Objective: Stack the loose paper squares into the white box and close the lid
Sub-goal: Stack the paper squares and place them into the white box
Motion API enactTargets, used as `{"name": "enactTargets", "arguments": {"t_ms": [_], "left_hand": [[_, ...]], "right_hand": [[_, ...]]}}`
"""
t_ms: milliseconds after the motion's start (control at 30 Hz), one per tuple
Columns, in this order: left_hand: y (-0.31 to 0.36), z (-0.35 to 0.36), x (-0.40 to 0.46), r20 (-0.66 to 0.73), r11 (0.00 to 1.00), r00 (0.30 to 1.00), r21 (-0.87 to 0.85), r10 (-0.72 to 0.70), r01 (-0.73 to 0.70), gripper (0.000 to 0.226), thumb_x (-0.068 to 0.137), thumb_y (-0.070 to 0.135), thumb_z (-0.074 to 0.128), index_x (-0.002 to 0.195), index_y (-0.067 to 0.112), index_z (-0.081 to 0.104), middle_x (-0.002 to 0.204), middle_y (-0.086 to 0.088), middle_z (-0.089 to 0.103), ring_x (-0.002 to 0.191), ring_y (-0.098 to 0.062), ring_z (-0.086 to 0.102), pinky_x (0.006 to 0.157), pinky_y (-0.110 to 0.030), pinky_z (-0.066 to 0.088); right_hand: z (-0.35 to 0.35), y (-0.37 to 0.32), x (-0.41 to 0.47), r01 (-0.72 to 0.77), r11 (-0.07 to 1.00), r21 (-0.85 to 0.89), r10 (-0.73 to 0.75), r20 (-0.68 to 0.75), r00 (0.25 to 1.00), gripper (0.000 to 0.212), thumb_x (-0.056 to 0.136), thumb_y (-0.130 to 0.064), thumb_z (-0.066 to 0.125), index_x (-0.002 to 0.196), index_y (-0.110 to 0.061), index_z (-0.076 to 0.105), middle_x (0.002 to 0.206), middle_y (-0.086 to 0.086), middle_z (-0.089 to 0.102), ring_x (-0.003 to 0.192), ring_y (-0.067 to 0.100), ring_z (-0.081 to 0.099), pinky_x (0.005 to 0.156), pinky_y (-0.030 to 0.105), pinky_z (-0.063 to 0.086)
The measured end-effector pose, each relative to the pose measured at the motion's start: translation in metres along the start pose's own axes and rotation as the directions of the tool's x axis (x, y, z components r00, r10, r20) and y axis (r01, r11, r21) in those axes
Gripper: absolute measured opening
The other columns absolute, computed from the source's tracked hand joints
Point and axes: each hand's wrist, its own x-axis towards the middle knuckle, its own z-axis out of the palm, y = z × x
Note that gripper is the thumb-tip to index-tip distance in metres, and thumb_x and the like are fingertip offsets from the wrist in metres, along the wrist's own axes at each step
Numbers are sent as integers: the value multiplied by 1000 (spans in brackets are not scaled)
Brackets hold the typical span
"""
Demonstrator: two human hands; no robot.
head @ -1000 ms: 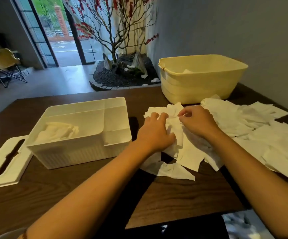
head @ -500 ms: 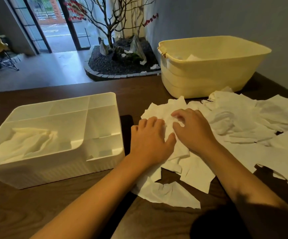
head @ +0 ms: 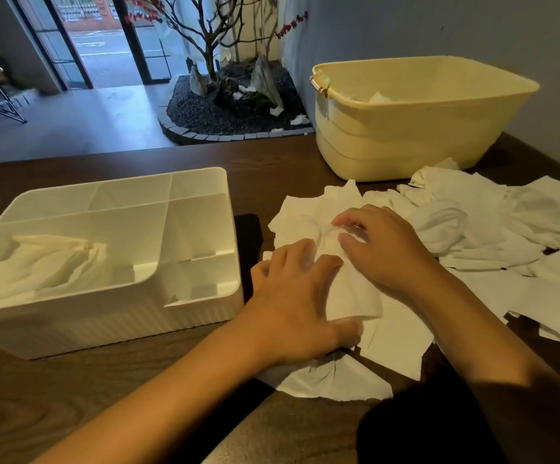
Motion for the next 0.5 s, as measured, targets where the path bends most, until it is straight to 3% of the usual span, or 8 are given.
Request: {"name": "enactTargets", "arguments": {"t_ms": [167,367,500], "left_hand": [[-4,13,9,-229,1000,973,-26,-8,2,61,86,62,60,139,39,40,142,9,28,130,-12,18,96,-32,11],[-12,15,15,-320,994,944,-103,-78,47,46,94,52,58,134,32,51,135,8,44,121,-11,32,96,-28,22],[-14,19,15,-420,962,901,-272,-110,-10,45,93,60,44,130,36,53,123,12,54,109,-9,43,97,-32,39]], "right_hand": [[-5,0,-4,-35,994,104,35,-2,999,24,99,-20,58,121,-29,64,122,-6,60,107,11,55,84,23,46],[-13,-3,-8,-11,956,292,48,-121,991,29,96,-7,55,108,-30,67,126,-6,59,112,11,53,76,15,43],[-20,-8,-12,-36,946,321,7,91,996,57,87,16,45,108,-32,67,118,-6,58,108,11,53,73,16,45]]}}
